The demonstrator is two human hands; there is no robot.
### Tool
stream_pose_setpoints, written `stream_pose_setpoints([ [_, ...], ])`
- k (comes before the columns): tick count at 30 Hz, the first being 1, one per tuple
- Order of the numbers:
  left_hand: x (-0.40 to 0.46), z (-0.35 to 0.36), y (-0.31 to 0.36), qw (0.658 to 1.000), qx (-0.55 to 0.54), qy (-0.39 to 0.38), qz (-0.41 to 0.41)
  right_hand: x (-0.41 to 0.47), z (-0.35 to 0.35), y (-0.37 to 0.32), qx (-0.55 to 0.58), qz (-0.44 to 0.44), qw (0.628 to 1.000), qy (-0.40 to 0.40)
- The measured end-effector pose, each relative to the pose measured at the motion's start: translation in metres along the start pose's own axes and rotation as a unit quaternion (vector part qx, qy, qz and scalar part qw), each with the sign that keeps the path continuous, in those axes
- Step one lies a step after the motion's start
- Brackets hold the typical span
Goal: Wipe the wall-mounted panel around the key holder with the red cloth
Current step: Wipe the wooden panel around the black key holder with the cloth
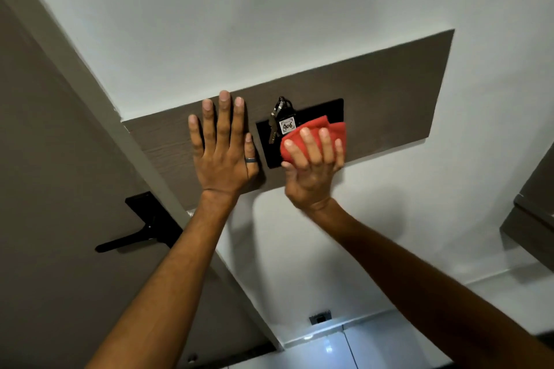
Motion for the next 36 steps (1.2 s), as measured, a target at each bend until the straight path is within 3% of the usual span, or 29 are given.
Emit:
stream_pose_setpoints([
  [4, -0.002, -0.002, 0.0, 1.0, 0.001, -0.003, -0.01, -0.008, -0.005, 0.018, -0.035, -0.232, 0.972, -0.011],
  [6, 0.0, -0.003, 0.003, 1.0, 0.007, 0.005, -0.003, 0.0, -0.006, 0.029, -0.032, -0.187, 0.982, -0.007],
  [9, 0.002, -0.002, 0.004, 1.0, 0.013, 0.004, 0.009, 0.014, -0.011, 0.017, 0.016, -0.006, 1.0, -0.012],
  [11, 0.002, -0.002, 0.003, 1.0, 0.011, 0.004, 0.008, 0.022, -0.013, 0.01, 0.038, 0.033, 0.998, -0.033],
  [18, -0.001, 0.001, 0.003, 1.0, 0.006, 0.0, 0.0, 0.031, -0.021, 0.008, 0.047, 0.043, 0.997, -0.038],
  [26, -0.002, -0.004, 0.006, 1.0, 0.009, 0.001, -0.005, -0.014, -0.022, 0.049, -0.01, -0.116, 0.991, -0.065],
  [29, 0.003, -0.003, 0.004, 1.0, 0.009, 0.007, 0.002, -0.028, -0.032, 0.053, 0.019, -0.107, 0.991, -0.083],
  [36, 0.001, -0.003, 0.001, 1.0, -0.005, 0.007, -0.002, 0.03, -0.014, -0.011, 0.004, -0.155, 0.988, 0.014],
])
Point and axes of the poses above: each hand's wrist, its own x-axis towards the middle knuckle, its own z-axis out of the palm, y = z × x, the point moved 2 cm from there along x, towards the middle knuckle, and after that the axes turned 13 degrees about -x, right-handed, at the moved point
